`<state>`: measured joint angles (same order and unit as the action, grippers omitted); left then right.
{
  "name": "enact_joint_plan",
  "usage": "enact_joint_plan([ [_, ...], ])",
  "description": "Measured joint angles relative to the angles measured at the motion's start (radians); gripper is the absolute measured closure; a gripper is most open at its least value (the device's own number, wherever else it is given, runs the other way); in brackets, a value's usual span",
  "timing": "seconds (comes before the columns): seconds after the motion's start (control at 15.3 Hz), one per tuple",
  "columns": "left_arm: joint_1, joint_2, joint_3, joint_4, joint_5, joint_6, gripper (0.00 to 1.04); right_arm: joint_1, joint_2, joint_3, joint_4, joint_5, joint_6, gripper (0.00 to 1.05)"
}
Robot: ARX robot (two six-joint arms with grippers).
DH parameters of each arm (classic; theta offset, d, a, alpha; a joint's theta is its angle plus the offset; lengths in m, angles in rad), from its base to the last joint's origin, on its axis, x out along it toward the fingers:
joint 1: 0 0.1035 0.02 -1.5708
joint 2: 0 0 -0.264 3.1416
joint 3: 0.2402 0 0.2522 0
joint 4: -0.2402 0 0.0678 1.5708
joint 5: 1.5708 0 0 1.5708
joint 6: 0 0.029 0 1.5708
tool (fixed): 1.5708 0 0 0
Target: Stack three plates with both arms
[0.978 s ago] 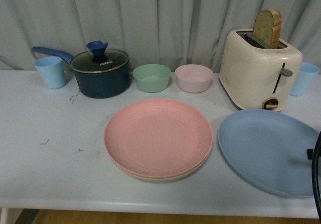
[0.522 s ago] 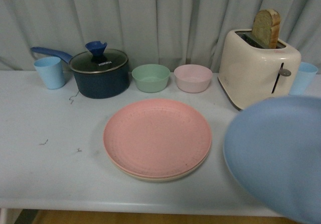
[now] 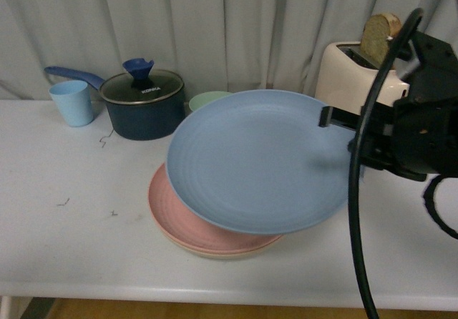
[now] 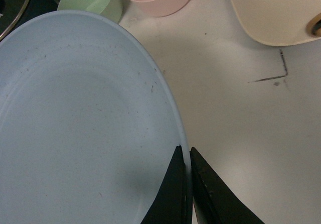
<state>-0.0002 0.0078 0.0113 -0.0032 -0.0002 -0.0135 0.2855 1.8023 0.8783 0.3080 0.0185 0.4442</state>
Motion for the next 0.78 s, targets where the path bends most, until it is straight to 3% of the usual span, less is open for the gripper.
enact_joint_plan([
  [0.46, 0.000, 0.000, 0.000, 0.000, 0.000, 0.000, 0.07, 0.069, 0.203, 0.117, 0.021, 0.045, 0.148, 1.02],
  [0.78, 0.000, 0.000, 0.000, 0.000, 0.000, 0.000, 0.07, 0.108, 0.296, 0.194, -0.023, 0.080, 0.167, 1.02],
])
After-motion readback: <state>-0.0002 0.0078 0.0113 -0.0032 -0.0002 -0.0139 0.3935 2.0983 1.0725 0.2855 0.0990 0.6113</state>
